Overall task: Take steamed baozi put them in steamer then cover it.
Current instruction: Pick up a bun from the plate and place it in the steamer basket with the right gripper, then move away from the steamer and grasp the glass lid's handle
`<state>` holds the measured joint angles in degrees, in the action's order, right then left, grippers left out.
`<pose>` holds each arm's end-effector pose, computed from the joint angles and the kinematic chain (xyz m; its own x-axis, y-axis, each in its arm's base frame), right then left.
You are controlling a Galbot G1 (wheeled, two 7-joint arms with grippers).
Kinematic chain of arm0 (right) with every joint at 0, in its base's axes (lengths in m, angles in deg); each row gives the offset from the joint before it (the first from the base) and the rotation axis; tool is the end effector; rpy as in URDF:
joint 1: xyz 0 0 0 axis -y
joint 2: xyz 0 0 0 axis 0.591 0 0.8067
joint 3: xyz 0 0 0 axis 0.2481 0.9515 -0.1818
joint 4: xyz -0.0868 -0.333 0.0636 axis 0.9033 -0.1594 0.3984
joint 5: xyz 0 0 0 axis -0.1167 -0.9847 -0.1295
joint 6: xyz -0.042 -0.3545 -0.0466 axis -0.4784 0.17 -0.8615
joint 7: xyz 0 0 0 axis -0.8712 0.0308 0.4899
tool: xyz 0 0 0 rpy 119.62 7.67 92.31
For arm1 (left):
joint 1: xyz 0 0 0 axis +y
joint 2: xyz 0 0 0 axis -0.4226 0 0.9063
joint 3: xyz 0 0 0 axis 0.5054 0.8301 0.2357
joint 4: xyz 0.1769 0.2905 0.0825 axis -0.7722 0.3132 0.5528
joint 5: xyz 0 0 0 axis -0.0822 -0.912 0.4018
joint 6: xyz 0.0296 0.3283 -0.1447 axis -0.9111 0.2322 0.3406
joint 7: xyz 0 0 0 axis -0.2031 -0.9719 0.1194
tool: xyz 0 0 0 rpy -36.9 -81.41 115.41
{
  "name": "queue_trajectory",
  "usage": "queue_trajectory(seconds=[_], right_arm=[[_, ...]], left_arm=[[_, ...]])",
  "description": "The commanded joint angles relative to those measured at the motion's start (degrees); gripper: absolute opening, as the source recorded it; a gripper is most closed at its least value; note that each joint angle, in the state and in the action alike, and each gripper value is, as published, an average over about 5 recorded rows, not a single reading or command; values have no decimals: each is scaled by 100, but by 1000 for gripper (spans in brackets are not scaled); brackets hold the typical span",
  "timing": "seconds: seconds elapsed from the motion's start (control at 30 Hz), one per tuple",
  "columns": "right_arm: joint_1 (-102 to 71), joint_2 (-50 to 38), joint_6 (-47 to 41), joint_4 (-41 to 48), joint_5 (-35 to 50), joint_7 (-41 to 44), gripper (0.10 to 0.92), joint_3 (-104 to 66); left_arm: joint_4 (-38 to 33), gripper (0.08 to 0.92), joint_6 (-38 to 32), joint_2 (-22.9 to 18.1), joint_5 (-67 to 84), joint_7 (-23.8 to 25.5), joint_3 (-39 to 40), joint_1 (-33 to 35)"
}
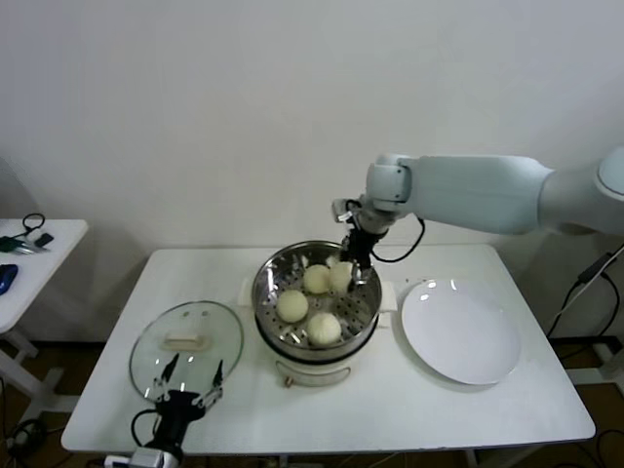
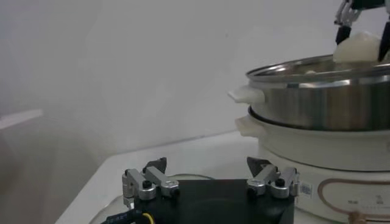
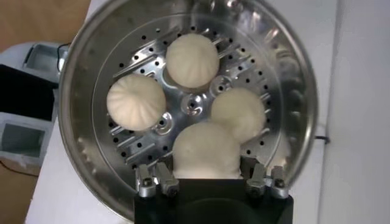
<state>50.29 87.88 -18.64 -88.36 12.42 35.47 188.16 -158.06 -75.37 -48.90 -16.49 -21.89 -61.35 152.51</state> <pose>0.5755 0.0793 -0.0754 -0.0560 -0.1899 0.9802 -0.9812 -0.1711 -0.0892 0.1373 0.0581 -0.3637 -0.9797 0.0285 0.1984 0.0623 0.9841 0.1661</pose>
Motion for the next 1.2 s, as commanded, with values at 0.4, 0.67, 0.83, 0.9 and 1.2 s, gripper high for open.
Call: queue_trajectory(seconds=[0.4,0.67,0.83,0.9,1.2], right_arm=[[-420,201,-93,10,-245,-97,705,133],[-407,127,-77,96,-459,79,816,-133],[-339,-68,-38,13,-593,253,823,-368],[-275,-200,-7,-68,-605,330,823,-410],[-57,-1116,255,-515,-784,415,823,-813]], left_arm=[[100,823,-6,12,27,-7,-4,-46],[68,823,5,16,10,-7,0,-48],[46,823,1,9,-7,-10,0,-15],[38,823,-2,11,-9,-10,-8,-1],[17,823,-4,27,-15,-12,-20,34]])
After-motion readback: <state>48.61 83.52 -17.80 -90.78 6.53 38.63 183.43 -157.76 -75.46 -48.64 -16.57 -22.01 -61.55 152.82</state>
